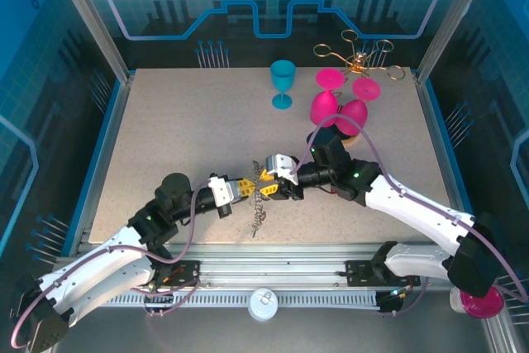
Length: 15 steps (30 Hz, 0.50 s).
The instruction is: Put the keys on the keyring
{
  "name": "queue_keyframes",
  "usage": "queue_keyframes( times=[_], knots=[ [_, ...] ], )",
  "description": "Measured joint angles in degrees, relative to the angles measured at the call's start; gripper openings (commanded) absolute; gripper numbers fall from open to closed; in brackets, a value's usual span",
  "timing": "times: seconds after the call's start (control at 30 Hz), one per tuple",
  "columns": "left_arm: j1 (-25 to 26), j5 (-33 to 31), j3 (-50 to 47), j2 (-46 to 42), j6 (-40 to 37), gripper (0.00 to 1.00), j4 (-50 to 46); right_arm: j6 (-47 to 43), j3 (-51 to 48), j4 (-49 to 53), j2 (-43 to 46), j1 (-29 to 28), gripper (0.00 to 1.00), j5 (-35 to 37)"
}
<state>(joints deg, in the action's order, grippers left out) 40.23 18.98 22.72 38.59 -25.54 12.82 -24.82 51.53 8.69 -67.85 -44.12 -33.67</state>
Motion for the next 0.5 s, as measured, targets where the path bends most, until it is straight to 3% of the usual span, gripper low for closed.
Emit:
queue_keyframes(
  times=[0.5],
  knots=[
    [-0.07, 0.46, -0.11, 1.03, 0.15, 0.00, 1.33, -0.94, -0.11, -1.90, -1.33, -0.02, 0.25, -0.04]
  ],
)
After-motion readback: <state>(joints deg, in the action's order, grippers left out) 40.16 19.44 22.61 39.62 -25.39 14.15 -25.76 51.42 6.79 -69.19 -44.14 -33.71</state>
